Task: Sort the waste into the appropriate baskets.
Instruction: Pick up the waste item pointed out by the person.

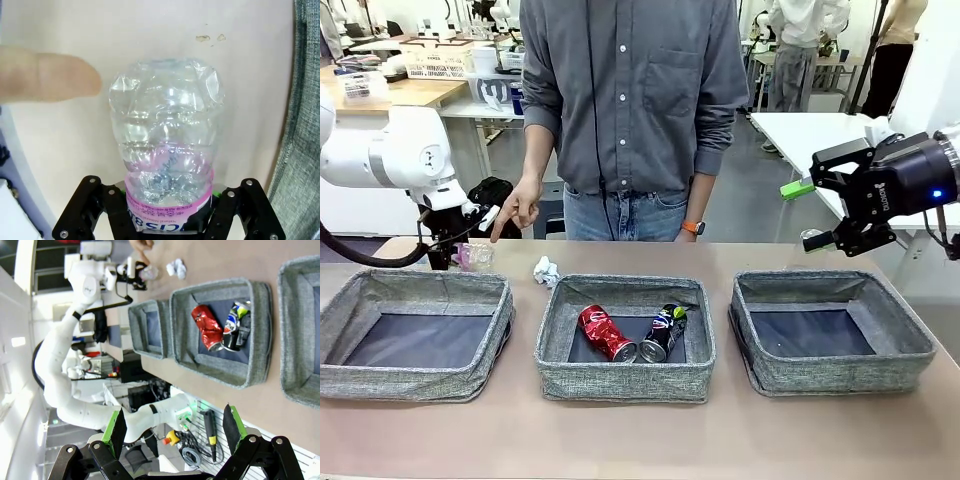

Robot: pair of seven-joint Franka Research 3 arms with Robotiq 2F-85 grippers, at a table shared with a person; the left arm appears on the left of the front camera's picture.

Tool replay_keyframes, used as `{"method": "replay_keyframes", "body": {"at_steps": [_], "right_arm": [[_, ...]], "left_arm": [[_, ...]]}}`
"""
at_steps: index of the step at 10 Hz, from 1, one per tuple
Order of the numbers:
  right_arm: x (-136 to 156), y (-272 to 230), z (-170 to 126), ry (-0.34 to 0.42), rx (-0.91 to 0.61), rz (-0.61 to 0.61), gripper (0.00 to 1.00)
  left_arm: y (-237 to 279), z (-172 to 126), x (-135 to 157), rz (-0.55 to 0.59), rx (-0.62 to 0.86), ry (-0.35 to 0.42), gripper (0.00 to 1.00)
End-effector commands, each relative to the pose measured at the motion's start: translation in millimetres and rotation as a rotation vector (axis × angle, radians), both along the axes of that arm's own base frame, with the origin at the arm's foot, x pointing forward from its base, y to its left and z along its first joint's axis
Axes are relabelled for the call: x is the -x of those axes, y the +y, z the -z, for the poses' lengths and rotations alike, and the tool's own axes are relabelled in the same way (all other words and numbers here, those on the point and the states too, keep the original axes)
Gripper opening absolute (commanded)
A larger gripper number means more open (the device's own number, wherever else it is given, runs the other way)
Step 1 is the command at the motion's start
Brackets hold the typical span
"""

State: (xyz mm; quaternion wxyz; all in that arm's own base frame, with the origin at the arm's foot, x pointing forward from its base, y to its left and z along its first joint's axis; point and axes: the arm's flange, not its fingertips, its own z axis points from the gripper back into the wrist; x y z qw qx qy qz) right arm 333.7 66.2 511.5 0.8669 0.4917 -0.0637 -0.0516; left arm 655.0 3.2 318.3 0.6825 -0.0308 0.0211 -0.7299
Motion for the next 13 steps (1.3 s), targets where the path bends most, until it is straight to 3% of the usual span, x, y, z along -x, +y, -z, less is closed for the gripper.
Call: {"method": "replay_keyframes", "body": {"at_steps": [1, 4, 6, 7, 8, 9, 11, 13], "right_arm": [[-1, 0, -2, -0.002, 0.001, -0.012, 1.00], [-1, 0, -2, -0.002, 0.001, -0.012, 1.00], [-1, 0, -2, -0.002, 0.001, -0.012, 1.00], [-1, 0, -2, -0.002, 0.001, -0.012, 1.00], [-1, 0, -2, -0.002, 0.001, -0.012, 1.00], [-1, 0, -2, -0.002, 0.001, -0.012, 1.00], [-1, 0, -2, -0.002, 0.001, -0.012, 1.00], [-1, 0, -2, -0.002, 0.001, -0.012, 1.00]], "left_arm": [[9, -35, 15, 0.002, -0.018, -0.029, 0.00], [23, -118, 72, 0.151, -0.061, 0.046, 0.00], [21, -178, 132, 0.085, 0.018, 0.010, 0.00], [24, -201, 164, 0.104, 0.099, 0.007, 0.00], [29, -215, 196, 0.129, 0.125, 0.026, 0.00], [32, -222, 225, 0.054, 0.170, 0.046, 0.00], [37, -219, 244, 0.123, 0.099, 0.044, 0.00], [30, -233, 226, 0.068, 0.135, 0.045, 0.00]]}}
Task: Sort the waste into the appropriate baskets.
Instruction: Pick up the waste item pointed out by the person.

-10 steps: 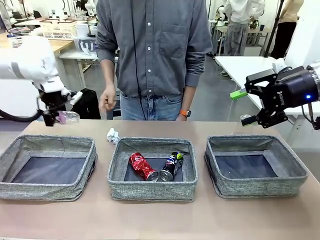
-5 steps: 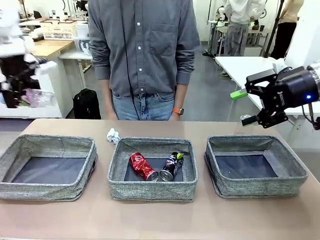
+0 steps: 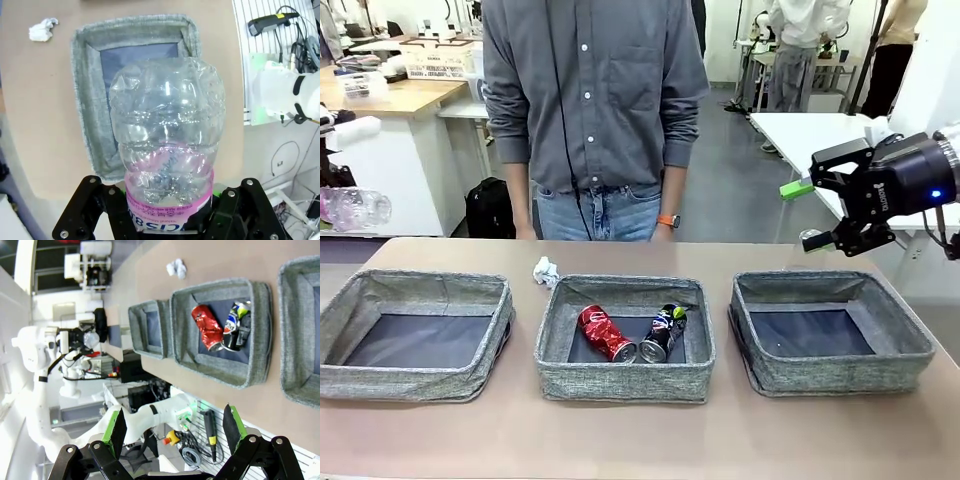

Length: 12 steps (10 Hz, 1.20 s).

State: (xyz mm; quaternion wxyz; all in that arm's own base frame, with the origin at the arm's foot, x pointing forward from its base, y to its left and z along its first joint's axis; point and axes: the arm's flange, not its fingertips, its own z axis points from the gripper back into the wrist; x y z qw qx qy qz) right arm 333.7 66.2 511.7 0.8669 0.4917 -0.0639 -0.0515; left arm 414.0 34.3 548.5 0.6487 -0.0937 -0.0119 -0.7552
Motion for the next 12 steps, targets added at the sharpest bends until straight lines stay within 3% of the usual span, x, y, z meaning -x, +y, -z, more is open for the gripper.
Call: {"method": "replay_keyframes", "body": {"at_steps": [1, 3, 4, 5, 7, 8, 9, 10, 11, 12], "right_arm": [[-1, 0, -2, -0.002, 0.001, -0.012, 1.00], [-1, 0, -2, -0.002, 0.001, -0.012, 1.00], [-1, 0, -2, -0.002, 0.001, -0.012, 1.00], [-1, 0, -2, -0.002, 0.001, -0.012, 1.00], [-1, 0, -2, -0.002, 0.001, -0.012, 1.00], [-1, 0, -2, -0.002, 0.001, -0.012, 1.00], [-1, 0, -2, -0.002, 0.001, -0.012, 1.00], [-1, 0, -2, -0.002, 0.001, -0.012, 1.00], [-1, 0, -2, -0.002, 0.001, -0.012, 1.00], [-1, 0, -2, -0.002, 0.001, -0.012, 1.00]], "left_arm": [[-1, -3, -15, -0.012, -0.002, -0.001, 0.00], [-2, 1, -7, 0.003, -0.001, 0.001, 0.01], [-36, 6, -15, -0.098, 0.040, 0.043, 0.01], [-89, -10, -19, -0.166, 0.134, 0.081, 0.01], [-172, -26, -16, -0.216, 0.105, 0.125, 0.01], [-206, -31, -13, -0.318, 0.101, 0.171, 0.01], [-242, -35, -6, -0.491, 0.068, 0.215, 0.01], [-283, -46, 14, -0.453, 0.078, 0.244, 0.01], [-317, -54, 24, -0.464, 0.055, 0.243, 0.01], [-349, -63, 23, -0.597, 0.007, 0.152, 0.01]]}}
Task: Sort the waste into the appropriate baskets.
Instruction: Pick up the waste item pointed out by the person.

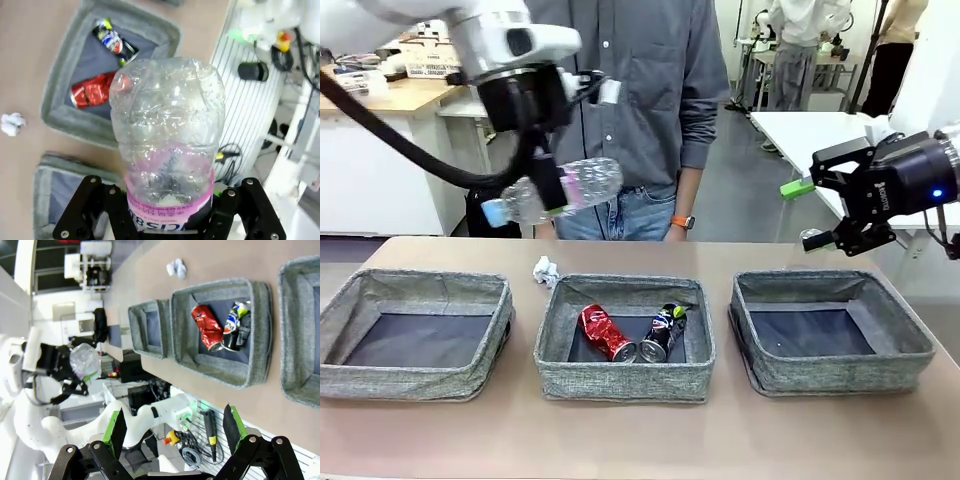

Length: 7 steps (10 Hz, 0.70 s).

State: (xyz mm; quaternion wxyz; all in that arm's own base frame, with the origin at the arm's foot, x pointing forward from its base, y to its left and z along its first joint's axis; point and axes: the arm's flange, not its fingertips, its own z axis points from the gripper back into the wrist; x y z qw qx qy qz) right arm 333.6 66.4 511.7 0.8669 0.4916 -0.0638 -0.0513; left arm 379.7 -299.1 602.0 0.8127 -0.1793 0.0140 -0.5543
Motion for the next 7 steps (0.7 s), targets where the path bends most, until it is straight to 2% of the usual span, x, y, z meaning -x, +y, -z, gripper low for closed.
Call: {"method": "replay_keyframes", "body": {"at_steps": [1, 2, 4, 5, 6, 7], "right_arm": [[-1, -1, -2, -0.002, 0.001, -0.011, 1.00], [-1, -1, -2, -0.002, 0.001, -0.011, 1.00], [-1, -1, -2, -0.002, 0.001, -0.011, 1.00], [-1, -1, -2, -0.002, 0.001, -0.011, 1.00], [-1, -1, -2, -0.002, 0.001, -0.011, 1.00], [-1, -1, -2, -0.002, 0.001, -0.011, 1.00]], "left_arm": [[-42, -21, -12, -0.215, -0.163, -0.135, 0.01], [-63, -34, -12, -0.328, -0.234, -0.176, 0.01], [-66, -50, -11, -0.602, -0.368, -0.196, 0.01], [-58, -56, -5, -0.667, -0.405, -0.187, 0.01], [-54, -62, 6, -0.672, -0.415, -0.171, 0.01], [-56, -67, 16, -0.635, -0.373, -0.195, 0.01]]}}
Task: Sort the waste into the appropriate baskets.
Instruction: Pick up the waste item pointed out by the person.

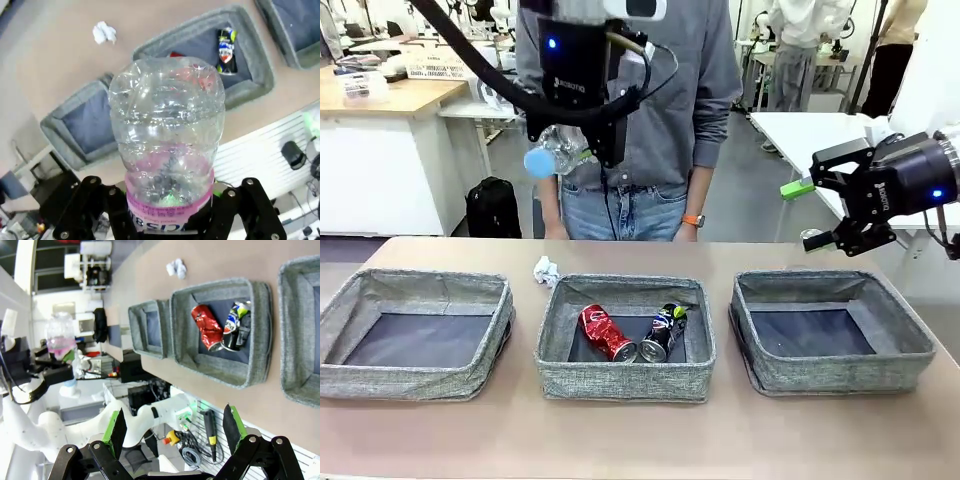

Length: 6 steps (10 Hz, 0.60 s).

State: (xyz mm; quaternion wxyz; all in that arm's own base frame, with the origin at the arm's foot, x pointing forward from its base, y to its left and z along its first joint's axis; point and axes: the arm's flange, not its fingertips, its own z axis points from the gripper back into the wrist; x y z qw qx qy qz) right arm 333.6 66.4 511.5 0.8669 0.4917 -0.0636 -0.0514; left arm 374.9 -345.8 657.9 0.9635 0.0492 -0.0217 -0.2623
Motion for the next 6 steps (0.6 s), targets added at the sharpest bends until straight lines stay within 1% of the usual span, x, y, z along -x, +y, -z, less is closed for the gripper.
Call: {"method": "replay_keyframes", "body": {"at_steps": [1, 2, 3, 6], "right_arm": [[-1, -1, -2, -0.002, 0.001, -0.012, 1.00], [-1, -1, -2, -0.002, 0.001, -0.012, 1.00], [-1, -1, -2, -0.002, 0.001, -0.012, 1.00], [-1, -1, -2, -0.002, 0.001, -0.012, 1.00]], "left_arm": [[-14, -14, 18, 0.076, 0.059, -0.011, 0.01], [-17, -19, 21, 0.116, 0.094, -0.047, 0.01], [-6, -8, 10, 0.019, 0.015, -0.001, 0.01], [-6, -8, 10, 0.019, 0.015, -0.001, 0.01]]}}
